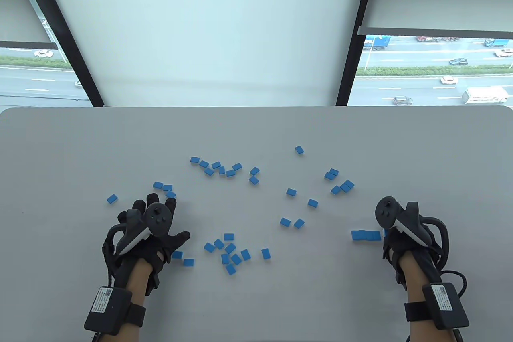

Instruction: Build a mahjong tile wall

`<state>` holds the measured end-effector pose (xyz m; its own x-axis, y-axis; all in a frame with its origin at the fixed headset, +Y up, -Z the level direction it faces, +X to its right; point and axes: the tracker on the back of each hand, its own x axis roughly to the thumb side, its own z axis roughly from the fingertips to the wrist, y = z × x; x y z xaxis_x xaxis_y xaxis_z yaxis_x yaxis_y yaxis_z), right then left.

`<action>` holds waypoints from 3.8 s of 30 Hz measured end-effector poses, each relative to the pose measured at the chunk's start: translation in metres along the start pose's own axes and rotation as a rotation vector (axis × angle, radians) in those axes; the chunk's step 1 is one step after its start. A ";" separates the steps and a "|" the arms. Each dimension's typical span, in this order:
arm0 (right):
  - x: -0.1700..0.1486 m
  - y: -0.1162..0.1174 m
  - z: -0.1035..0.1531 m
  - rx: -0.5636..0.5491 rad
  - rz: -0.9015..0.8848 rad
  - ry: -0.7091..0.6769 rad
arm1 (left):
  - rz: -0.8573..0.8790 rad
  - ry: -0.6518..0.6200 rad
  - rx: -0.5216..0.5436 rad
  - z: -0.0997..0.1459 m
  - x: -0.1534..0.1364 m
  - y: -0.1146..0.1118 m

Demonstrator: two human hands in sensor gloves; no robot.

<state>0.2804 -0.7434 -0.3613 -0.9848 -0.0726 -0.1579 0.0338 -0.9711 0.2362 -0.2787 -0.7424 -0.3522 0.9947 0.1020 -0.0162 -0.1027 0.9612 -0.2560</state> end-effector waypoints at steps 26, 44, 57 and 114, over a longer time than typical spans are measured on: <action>0.067 -0.052 0.015 -0.172 0.038 -0.104 | 0.004 -0.018 0.003 -0.001 0.002 0.001; 0.186 -0.015 0.003 -0.072 0.054 -0.231 | -0.007 -0.017 0.004 -0.001 0.002 0.000; 0.199 -0.006 0.004 -0.069 0.093 -0.254 | 0.001 -0.022 0.015 -0.001 0.002 0.001; 0.057 -0.008 0.020 -0.060 0.065 -0.191 | 0.021 -0.035 0.024 -0.004 0.001 -0.002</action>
<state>0.2209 -0.7347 -0.3526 -0.9945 -0.0965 0.0418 0.1026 -0.9780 0.1819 -0.2775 -0.7449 -0.3553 0.9913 0.1308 0.0127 -0.1243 0.9647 -0.2323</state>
